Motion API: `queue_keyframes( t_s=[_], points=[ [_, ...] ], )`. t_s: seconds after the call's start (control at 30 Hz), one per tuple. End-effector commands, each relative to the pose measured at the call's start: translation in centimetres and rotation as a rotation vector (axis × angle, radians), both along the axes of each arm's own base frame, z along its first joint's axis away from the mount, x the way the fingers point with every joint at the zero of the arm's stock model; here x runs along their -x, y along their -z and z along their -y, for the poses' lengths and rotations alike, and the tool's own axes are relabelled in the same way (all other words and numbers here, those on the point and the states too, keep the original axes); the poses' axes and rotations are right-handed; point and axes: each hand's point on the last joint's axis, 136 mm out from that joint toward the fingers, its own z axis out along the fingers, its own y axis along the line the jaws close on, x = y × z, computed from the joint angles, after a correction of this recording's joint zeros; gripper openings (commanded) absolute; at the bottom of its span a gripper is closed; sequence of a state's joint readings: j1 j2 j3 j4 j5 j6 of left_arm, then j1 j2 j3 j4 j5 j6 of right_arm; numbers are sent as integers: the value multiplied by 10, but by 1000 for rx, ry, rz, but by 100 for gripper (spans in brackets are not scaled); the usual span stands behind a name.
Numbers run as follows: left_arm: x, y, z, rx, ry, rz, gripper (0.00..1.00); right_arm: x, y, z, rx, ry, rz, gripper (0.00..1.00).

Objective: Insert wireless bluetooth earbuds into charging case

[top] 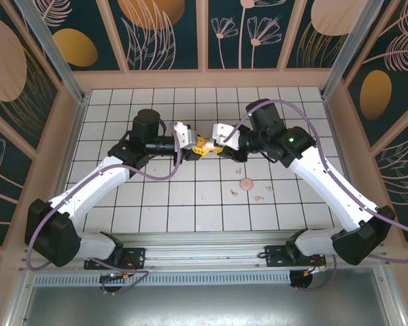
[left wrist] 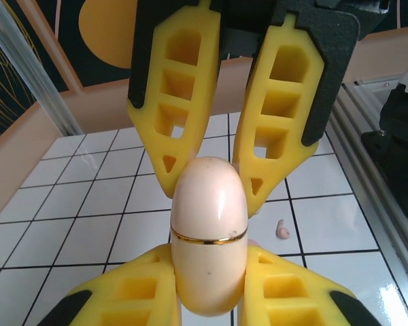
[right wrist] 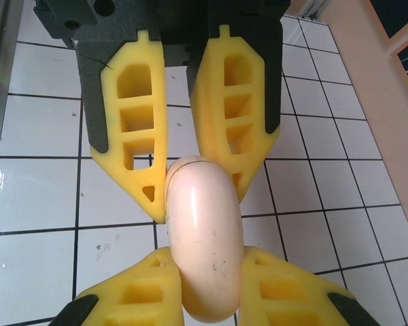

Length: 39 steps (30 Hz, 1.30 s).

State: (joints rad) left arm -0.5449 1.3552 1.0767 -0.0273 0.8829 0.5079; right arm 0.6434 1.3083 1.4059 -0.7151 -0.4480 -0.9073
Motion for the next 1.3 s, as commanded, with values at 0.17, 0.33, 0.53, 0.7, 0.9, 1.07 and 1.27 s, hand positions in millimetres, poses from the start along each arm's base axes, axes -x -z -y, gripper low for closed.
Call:
queue_keyframes(
  t_s=[0.17, 0.33, 0.53, 0.7, 0.9, 1.07, 1.27],
  points=[
    [8, -14, 3, 31, 48, 36, 14, -1, -12, -5, -94, 14, 11, 30],
    [10, -11, 3, 31, 55, 30, 13, -10, -30, 8, -203, 62, 33, 36],
    [11, -7, 3, 30, 58, 20, 13, -24, -39, 17, -252, 130, 67, 40],
    [12, -5, 3, 32, 62, 9, 12, -35, -45, 26, -302, 185, 65, 41],
    [11, 0, 4, 27, 59, -3, 12, -30, -56, 31, -375, 156, 47, 42],
    [8, 3, 5, 56, 43, -24, 11, -27, -56, 37, -411, 180, 11, 42],
    [10, 7, 8, 135, 51, -95, 11, -10, -51, 41, -436, 166, -74, 47]
  ],
)
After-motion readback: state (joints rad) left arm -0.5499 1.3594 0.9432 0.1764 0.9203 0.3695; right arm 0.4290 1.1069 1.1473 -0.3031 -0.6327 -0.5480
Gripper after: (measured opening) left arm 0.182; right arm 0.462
